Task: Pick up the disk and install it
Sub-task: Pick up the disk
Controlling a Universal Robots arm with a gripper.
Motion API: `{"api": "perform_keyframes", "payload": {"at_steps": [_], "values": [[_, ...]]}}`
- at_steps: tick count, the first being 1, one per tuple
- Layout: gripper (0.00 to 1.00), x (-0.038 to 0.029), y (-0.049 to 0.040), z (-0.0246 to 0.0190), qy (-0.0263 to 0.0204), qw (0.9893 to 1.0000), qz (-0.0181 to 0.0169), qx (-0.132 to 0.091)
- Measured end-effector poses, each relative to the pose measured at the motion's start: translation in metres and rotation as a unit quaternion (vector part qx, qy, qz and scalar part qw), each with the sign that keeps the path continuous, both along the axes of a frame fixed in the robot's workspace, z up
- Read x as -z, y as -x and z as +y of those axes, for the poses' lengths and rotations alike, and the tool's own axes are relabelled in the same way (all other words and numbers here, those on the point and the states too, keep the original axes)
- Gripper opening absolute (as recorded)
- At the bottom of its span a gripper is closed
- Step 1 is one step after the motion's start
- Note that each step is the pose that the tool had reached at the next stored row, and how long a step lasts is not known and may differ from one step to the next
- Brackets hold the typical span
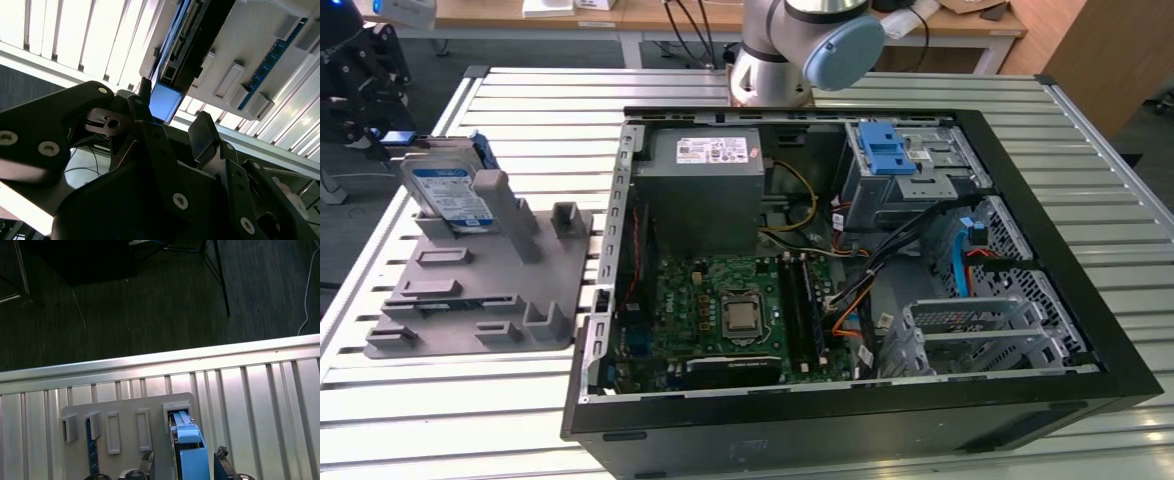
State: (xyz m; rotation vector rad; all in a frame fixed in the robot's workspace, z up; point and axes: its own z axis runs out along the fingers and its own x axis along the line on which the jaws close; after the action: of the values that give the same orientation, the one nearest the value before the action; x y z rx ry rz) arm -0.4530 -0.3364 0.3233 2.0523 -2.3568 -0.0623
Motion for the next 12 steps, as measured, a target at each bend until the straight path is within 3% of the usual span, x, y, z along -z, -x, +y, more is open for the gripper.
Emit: {"api": "perform_keyframes", "payload": {"at_steps": [10,12], "values": [[0.57,0.0,0.0,0.0,0.0,1.0,-0.0002,0.0],[0.57,0.0002,0.0001,0.0,0.0,1.0,-0.0016,0.0]]}}
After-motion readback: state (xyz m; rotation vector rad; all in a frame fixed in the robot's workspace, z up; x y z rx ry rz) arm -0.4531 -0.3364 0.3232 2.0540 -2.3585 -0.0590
